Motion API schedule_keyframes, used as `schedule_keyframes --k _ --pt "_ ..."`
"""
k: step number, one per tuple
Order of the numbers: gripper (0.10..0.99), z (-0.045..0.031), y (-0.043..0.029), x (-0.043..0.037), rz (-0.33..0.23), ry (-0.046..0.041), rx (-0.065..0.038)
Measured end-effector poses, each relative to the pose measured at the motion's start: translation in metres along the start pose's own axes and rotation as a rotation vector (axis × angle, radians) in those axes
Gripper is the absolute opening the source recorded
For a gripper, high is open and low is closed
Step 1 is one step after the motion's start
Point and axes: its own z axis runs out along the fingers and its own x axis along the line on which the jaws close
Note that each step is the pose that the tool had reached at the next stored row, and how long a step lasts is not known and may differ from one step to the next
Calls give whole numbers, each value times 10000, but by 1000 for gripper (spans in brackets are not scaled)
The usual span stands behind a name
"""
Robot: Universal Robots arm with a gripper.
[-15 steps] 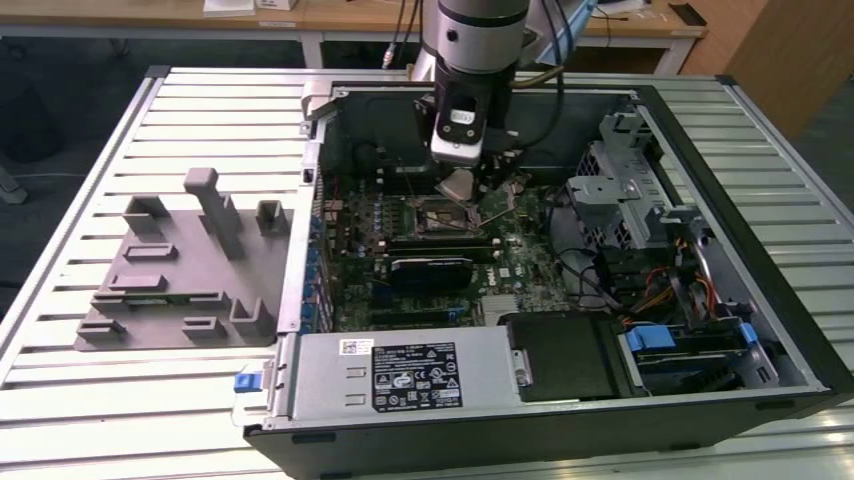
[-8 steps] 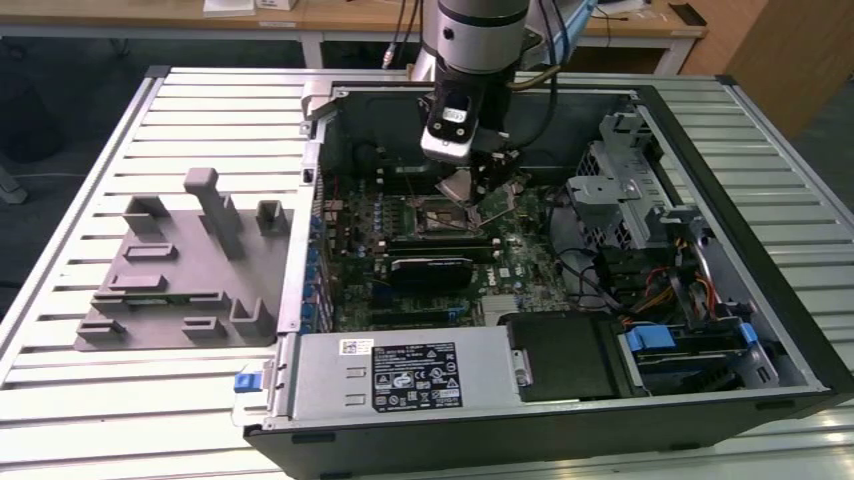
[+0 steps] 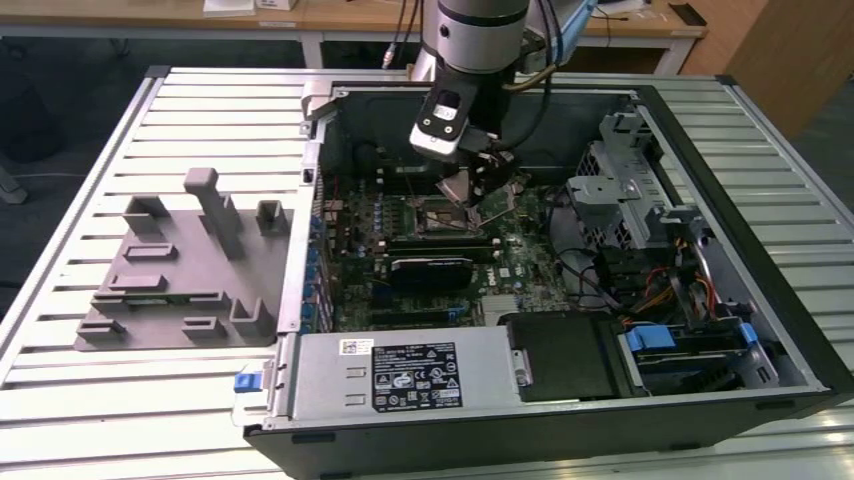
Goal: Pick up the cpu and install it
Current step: 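Place the cpu into insertion slot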
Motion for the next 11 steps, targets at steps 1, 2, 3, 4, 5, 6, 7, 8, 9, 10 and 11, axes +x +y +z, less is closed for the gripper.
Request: schedule_keyframes --k 1,2,3,4,5,6,7,8,9,10,11 --pt "541 0 0 0 152 -8 1" --pt "541 0 0 0 306 -16 3" --pt "541 0 0 0 461 -23 4" --pt "541 0 0 0 626 -32 6" --pt "541 0 0 0 772 -39 8" --pt "541 0 0 0 919 -46 8" --pt "541 0 0 0 1072 -53 9" --pt "541 0 0 0 1220 -60 11" --pt "541 1 0 0 1363 -67 12" --pt "541 1 0 0 1509 -74 13" --pt "541 1 0 0 1662 -81 14"
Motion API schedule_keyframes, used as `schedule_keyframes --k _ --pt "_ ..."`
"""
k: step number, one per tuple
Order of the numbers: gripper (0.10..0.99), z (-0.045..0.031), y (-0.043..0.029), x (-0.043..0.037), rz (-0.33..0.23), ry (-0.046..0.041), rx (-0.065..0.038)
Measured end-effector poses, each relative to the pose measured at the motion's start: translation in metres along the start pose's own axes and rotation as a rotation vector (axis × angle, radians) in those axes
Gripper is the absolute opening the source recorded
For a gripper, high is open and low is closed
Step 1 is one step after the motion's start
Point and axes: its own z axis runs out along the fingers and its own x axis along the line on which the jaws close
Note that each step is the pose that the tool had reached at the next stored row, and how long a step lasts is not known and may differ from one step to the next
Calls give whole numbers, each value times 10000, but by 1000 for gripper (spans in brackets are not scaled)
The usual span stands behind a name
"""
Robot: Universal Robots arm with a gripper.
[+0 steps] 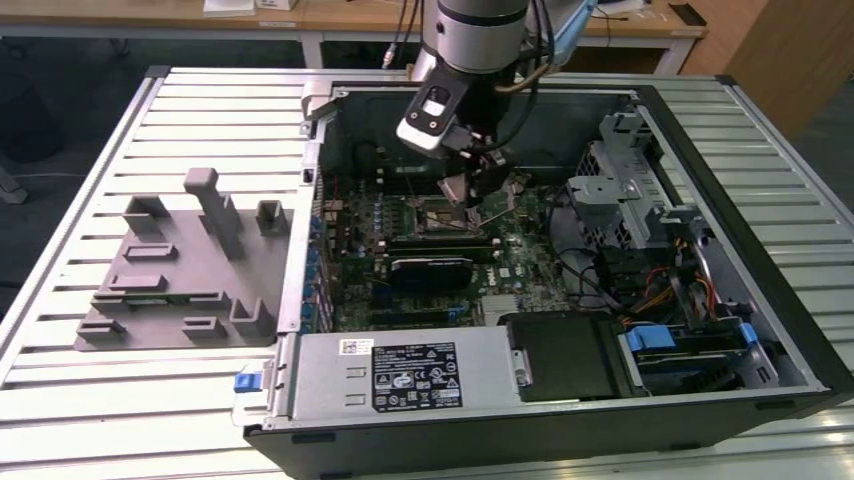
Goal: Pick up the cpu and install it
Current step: 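Place the cpu into insertion slot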
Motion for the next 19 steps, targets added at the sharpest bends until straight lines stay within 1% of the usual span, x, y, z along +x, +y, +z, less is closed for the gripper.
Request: schedule_keyframes --k 8,13,15,19 --pt "541 5 0 0 1310 -59 10" --pt "541 20 -1 0 2205 -98 16" --pt "541 32 -5 2 2356 -105 17" --pt "541 73 -12 7 2438 -108 17"
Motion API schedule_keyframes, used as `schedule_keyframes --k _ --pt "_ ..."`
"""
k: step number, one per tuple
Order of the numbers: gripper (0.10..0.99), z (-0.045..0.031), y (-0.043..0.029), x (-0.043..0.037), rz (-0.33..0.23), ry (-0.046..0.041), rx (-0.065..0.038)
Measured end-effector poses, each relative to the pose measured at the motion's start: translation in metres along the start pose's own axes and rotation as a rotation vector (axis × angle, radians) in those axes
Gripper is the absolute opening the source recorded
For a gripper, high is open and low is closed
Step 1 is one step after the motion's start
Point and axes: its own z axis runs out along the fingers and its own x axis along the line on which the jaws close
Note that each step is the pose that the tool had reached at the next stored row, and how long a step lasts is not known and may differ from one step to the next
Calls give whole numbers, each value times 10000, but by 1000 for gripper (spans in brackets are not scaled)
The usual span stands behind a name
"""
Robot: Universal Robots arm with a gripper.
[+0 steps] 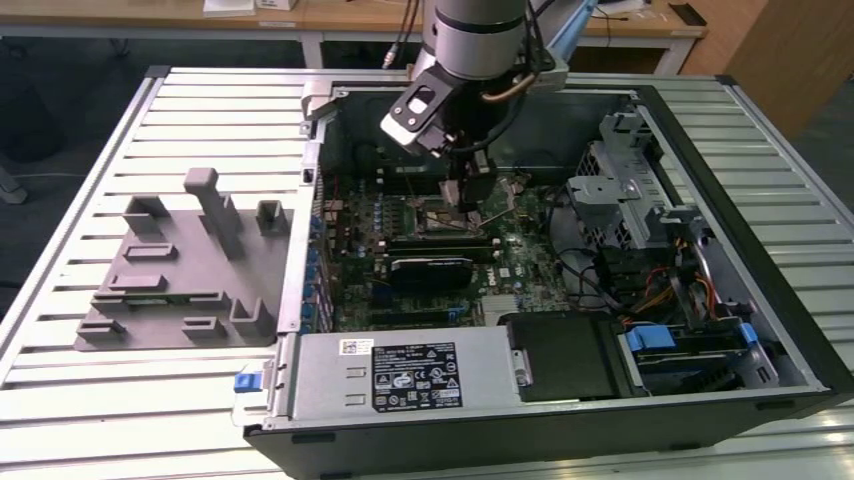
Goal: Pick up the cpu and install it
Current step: 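Place the cpu into insertion slot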
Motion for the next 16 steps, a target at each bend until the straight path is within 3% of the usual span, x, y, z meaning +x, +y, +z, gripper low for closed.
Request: schedule_keyframes --k 6,16 --pt "541 64 -15 24 204 -11 3" --pt "541 202 -46 154 416 -57 6"
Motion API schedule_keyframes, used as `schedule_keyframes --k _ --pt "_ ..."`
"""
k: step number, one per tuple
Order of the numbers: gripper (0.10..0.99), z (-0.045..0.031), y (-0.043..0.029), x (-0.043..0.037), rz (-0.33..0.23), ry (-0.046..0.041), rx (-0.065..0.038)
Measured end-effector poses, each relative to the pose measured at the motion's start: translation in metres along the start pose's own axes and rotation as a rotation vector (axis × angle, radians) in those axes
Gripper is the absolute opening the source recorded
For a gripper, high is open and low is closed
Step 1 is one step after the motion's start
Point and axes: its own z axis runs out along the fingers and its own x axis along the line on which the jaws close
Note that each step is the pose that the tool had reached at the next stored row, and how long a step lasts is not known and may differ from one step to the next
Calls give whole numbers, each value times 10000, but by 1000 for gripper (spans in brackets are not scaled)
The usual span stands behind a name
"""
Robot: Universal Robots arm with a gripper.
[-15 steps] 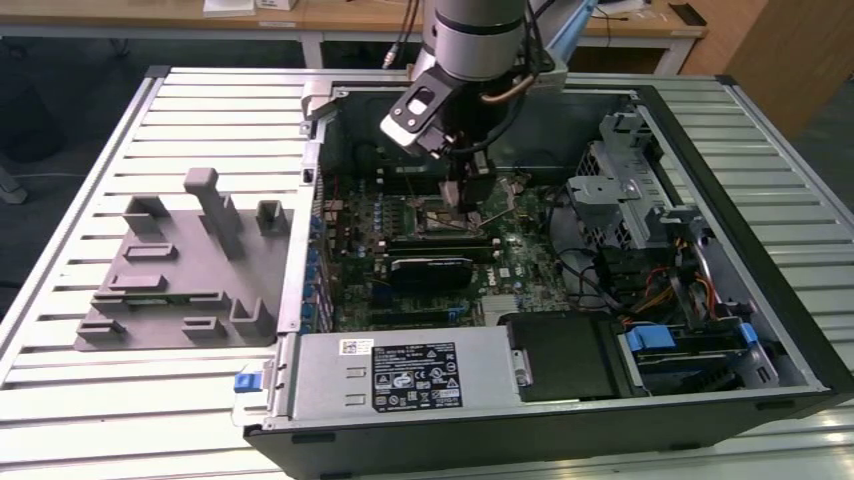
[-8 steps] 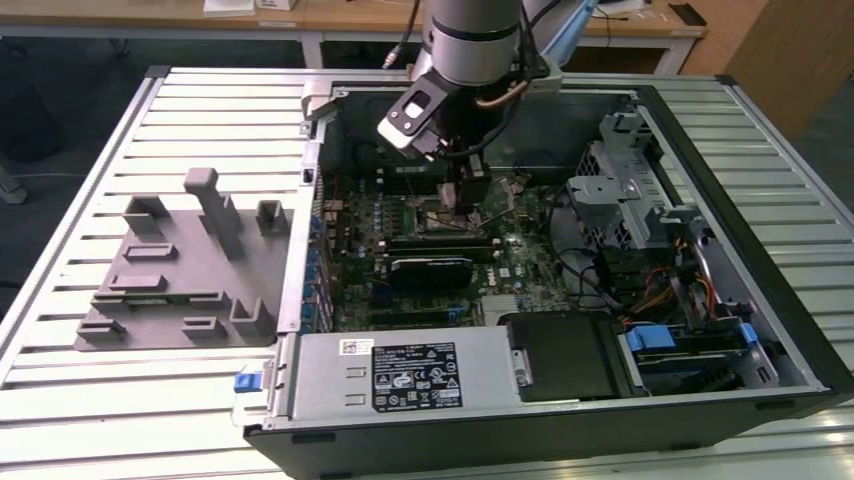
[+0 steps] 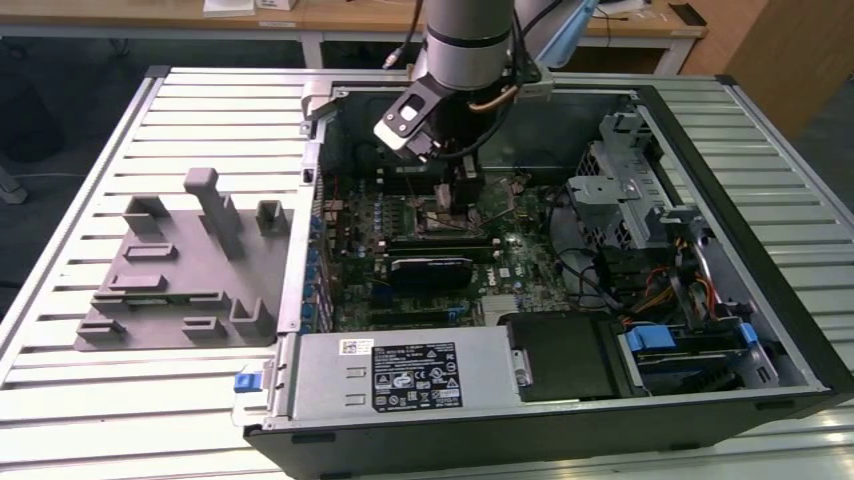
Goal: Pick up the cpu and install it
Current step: 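Place the cpu into insertion slot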
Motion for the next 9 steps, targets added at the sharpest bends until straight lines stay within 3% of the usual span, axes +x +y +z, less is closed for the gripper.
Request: schedule_keyframes --k 9 --pt "541 142 -28 38 102 -113 9"
